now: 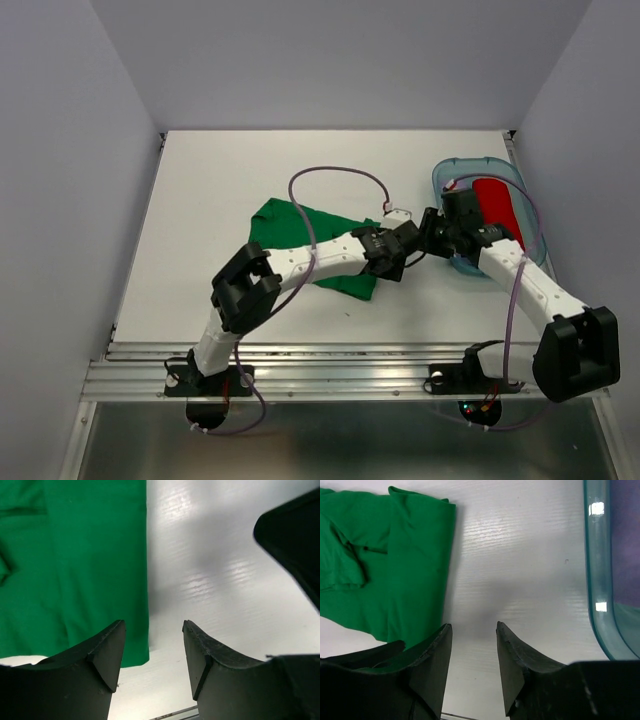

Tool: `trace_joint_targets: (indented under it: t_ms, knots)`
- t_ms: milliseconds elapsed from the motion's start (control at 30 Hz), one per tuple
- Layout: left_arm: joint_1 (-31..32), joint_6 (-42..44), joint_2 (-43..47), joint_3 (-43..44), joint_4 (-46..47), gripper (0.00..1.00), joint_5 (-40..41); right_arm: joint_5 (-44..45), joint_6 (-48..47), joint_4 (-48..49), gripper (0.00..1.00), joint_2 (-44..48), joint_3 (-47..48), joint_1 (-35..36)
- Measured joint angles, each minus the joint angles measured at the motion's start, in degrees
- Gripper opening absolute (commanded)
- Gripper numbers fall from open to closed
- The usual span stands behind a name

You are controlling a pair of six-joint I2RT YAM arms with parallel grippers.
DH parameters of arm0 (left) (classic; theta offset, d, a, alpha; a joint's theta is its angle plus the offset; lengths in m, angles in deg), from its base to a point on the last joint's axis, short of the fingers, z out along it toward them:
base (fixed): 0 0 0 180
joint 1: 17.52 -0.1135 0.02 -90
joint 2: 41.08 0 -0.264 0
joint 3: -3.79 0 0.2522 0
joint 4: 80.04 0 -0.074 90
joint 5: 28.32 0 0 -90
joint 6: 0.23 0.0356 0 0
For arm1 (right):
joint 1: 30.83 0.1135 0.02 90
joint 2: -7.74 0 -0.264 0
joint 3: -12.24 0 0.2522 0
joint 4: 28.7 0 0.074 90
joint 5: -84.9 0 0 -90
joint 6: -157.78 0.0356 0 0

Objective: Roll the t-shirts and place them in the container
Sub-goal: Roll the T-shirt to the center of the board.

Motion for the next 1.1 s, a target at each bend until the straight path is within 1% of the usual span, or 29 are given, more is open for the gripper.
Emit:
trace_joint_targets:
  t_ms: [133, 333, 567, 700, 800, 833, 867, 900, 1000, 1033, 1100]
  knots:
    - [2.2, -0.5, -3.9, 2.4, -4.4, 0.61, 2.1, 0.0, 0.0, -0.5, 0.5, 1.6, 0.0, 0.0]
    - [3.2, -1.6, -4.5, 2.4, -8.5, 0.59, 4.5, 0.0, 0.0, -1.4, 0.53, 1.9, 0.0, 0.0]
    - [3.3, -2.1, -6.0, 2.3, -8.1, 0.58, 4.9, 0.0, 0.1, -1.6, 0.57, 1.9, 0.0, 0.0]
    - [3.3, -2.1, -7.6, 2.3, -7.3, 0.57, 4.6, 0.0, 0.2, -1.8, 0.59, 2.0, 0.0, 0.0]
    - [3.3, -2.1, -8.8, 1.7, -6.3, 0.5, 4.5, 0.0, 0.5, -2.3, 0.6, 2.5, 0.0, 0.0]
    - [3.3, -2.1, -9.0, 1.0, -5.7, 0.44, 4.6, 0.0, 0.5, -2.4, 0.61, 2.8, 0.0, 0.0]
    - [3.3, -2.1, -9.1, 0.6, -5.6, 0.41, 4.9, 0.0, 0.6, -2.6, 0.61, 3.1, 0.0, 0.0]
    - [3.2, -2.0, -9.1, 0.4, -5.2, 0.32, 5.1, -0.1, 0.7, -2.8, 0.61, 3.3, 0.1, -0.1]
    - [2.9, -1.8, -8.5, -1.0, -4.1, 0.12, 6.0, -0.6, 1.0, -3.0, 0.65, 3.6, 0.2, -0.4]
    - [2.6, -1.7, -7.6, -2.3, -3.1, 0.0, 6.0, -0.9, 1.2, -3.1, 0.66, 3.7, 0.2, -0.6]
    - [2.3, -1.4, -6.0, -4.6, -1.0, 0.0, 5.5, -1.5, 1.5, -3.3, 0.73, 3.7, 0.3, -0.9]
